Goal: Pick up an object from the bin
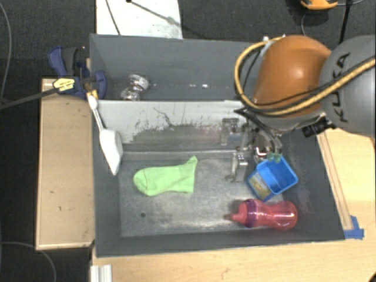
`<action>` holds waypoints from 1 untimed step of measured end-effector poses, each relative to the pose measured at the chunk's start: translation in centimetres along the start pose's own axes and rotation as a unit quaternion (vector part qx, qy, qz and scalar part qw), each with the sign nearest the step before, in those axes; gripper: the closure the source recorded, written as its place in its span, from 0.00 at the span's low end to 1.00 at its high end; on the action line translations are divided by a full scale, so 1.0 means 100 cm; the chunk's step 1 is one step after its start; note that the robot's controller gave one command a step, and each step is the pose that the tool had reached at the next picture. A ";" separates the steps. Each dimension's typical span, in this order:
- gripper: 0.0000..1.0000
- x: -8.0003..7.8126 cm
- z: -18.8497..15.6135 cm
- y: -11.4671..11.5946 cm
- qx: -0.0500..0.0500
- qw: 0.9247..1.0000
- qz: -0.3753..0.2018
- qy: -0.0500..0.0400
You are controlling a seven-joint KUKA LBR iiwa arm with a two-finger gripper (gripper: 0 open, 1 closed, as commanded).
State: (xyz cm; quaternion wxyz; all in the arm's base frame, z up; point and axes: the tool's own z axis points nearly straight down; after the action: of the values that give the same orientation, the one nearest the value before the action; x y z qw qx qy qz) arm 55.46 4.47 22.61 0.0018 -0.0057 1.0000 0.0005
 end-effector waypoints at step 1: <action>0.00 -0.004 0.071 0.056 0.000 1.000 -0.027 -0.002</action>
Offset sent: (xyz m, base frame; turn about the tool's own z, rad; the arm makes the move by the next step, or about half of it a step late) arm -0.0088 0.0939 -0.0661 -0.4018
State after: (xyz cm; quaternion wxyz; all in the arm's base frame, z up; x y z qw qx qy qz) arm 55.79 10.05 15.49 0.0041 -0.0323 0.9995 0.0005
